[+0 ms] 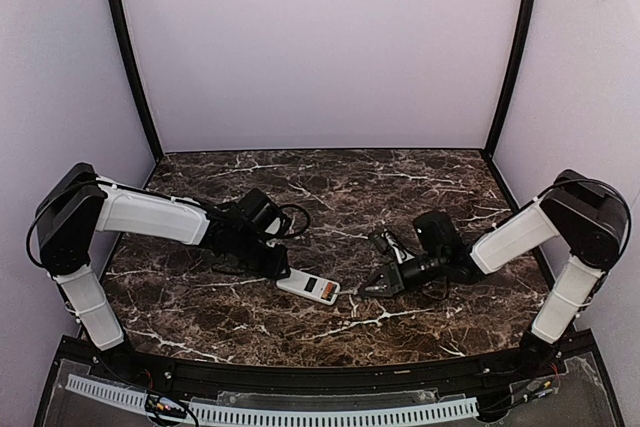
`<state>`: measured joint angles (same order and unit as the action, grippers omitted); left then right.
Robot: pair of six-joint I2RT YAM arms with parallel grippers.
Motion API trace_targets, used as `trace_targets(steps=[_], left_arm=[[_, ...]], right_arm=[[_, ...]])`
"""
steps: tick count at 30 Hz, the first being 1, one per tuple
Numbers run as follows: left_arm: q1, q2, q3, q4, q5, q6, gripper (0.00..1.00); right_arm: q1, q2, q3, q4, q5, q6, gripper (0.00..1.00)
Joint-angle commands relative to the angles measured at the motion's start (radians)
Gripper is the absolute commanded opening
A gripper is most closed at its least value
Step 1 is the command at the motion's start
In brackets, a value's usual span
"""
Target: Unload the batteries from the remote control
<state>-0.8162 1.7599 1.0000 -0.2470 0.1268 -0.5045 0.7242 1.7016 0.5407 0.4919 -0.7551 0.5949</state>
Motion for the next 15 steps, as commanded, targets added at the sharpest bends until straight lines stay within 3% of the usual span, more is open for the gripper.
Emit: trace_targets(steps=[1, 7, 15], left_arm=[[-0.015, 0.083, -0.035, -0.070, 0.026, 0.007, 0.21], [-0.015, 0.085, -0.037, -0.057, 0.027, 0.007, 0.21], [-0.014, 0.089, -0.037, -0.053, 0.032, 0.011, 0.21]], right_arm=[[0.004, -0.034, 0.094, -0.197, 0.128, -0.069, 0.00], [0.016, -0.098, 0.181, -0.395, 0.233, -0.111, 0.00], [0.030, -0.091, 0.164, -0.260, 0.133, -0.058, 0.00]])
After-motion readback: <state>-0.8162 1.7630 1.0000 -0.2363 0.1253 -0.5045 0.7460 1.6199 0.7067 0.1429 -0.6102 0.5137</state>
